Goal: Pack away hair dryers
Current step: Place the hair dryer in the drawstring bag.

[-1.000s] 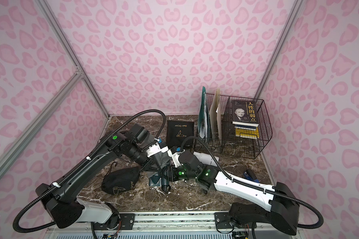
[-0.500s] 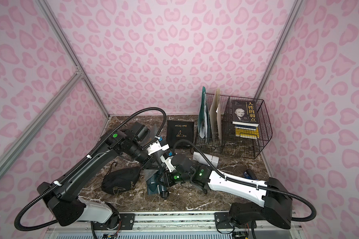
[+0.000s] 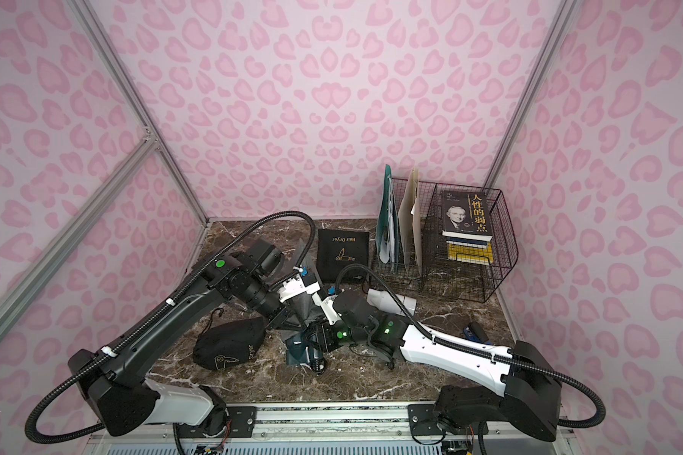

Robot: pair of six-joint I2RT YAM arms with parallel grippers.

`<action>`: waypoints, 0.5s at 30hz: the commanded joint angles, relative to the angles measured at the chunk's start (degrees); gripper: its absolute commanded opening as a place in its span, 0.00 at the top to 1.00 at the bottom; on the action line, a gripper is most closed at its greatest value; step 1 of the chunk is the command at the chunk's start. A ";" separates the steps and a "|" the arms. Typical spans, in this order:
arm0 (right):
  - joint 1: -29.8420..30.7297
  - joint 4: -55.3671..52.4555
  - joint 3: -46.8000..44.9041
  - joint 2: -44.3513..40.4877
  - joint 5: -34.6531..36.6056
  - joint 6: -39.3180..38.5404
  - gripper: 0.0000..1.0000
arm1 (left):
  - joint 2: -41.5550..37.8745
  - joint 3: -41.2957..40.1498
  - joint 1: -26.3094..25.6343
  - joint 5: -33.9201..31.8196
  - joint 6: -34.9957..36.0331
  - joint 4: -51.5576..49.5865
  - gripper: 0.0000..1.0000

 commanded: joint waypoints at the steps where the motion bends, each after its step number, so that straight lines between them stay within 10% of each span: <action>1: -0.30 5.72 0.01 -0.03 -0.80 0.62 0.91 | -0.42 -0.84 0.02 3.41 0.95 -0.85 0.98; 15: -1.91 6.85 -2.79 0.07 -5.28 2.44 0.85 | 0.20 -5.21 -0.03 -1.11 -1.25 1.45 0.99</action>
